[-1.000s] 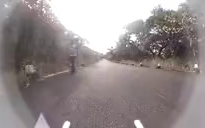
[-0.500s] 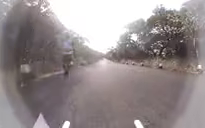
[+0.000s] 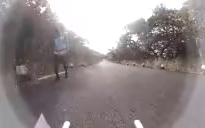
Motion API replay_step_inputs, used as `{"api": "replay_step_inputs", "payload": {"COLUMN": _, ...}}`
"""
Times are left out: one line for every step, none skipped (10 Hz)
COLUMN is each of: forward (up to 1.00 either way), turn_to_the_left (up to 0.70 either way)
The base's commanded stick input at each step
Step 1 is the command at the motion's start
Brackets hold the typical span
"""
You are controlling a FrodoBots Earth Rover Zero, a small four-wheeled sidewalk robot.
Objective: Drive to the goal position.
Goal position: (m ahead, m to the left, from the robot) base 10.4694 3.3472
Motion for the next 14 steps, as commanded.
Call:
{"api": "replay_step_inputs", "payload": {"forward": 0.50, "turn_to_the_left": 0.00}}
{"api": "replay_step_inputs", "payload": {"forward": 0.50, "turn_to_the_left": 0.00}}
{"api": "replay_step_inputs", "payload": {"forward": 0.50, "turn_to_the_left": 0.00}}
{"api": "replay_step_inputs", "payload": {"forward": 0.50, "turn_to_the_left": 0.00}}
{"api": "replay_step_inputs", "payload": {"forward": 0.50, "turn_to_the_left": 0.00}}
{"api": "replay_step_inputs", "payload": {"forward": 0.50, "turn_to_the_left": 0.00}}
{"api": "replay_step_inputs", "payload": {"forward": 0.50, "turn_to_the_left": 0.00}}
{"api": "replay_step_inputs", "payload": {"forward": 0.50, "turn_to_the_left": 0.00}}
{"api": "replay_step_inputs", "payload": {"forward": 0.50, "turn_to_the_left": 0.00}}
{"api": "replay_step_inputs", "payload": {"forward": 0.50, "turn_to_the_left": 0.00}}
{"api": "replay_step_inputs", "payload": {"forward": 0.50, "turn_to_the_left": 0.00}}
{"api": "replay_step_inputs", "payload": {"forward": 0.50, "turn_to_the_left": 0.00}}
{"api": "replay_step_inputs", "payload": {"forward": 0.50, "turn_to_the_left": 0.00}}
{"api": "replay_step_inputs", "payload": {"forward": 0.50, "turn_to_the_left": 0.00}}
